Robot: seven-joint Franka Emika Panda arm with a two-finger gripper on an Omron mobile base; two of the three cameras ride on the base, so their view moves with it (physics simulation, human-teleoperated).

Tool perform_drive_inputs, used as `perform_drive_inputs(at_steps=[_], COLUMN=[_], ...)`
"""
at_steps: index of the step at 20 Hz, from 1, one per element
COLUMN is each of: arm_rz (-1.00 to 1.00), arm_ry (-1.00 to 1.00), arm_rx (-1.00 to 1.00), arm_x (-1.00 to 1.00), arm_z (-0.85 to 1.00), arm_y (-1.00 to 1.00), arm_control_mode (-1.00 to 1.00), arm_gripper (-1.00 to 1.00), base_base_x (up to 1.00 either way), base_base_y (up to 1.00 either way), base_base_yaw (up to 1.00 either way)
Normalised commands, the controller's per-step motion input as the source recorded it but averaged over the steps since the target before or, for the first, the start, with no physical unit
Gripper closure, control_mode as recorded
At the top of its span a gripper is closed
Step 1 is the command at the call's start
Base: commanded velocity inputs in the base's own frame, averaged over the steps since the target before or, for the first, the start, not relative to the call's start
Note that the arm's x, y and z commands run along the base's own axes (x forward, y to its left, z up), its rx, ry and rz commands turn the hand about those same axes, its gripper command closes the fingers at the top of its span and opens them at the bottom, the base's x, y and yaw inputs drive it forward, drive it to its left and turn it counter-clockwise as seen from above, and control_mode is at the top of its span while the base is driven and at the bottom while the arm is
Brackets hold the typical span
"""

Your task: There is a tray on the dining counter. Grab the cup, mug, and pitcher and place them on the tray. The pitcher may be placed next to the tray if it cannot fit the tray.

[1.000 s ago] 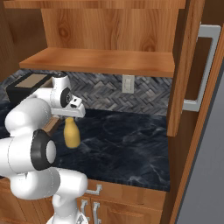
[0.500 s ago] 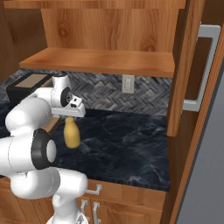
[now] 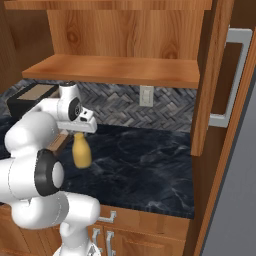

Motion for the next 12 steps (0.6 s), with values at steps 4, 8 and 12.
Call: perform_drive_inputs(at_steps=[4,8,12], arm_rz=[0.0,0.0,0.0], arm_ry=[-0.05,-0.05,-0.01], arm_rx=[0.0,0.0,0.0], arm_x=[-0.32,-0.4,-0.46], arm_z=[0.19,0.25,0.3], arm_y=[-0.1,-0.17,-0.19], arm_control_mode=[-1.0,-1.0,-1.0], arm_gripper=[1.0,1.0,1.0], base_base_x=[0.0,0.0,0.0], base_base_y=[0.0,0.0,0.0], base_base_yaw=[0.0,0.0,0.0])
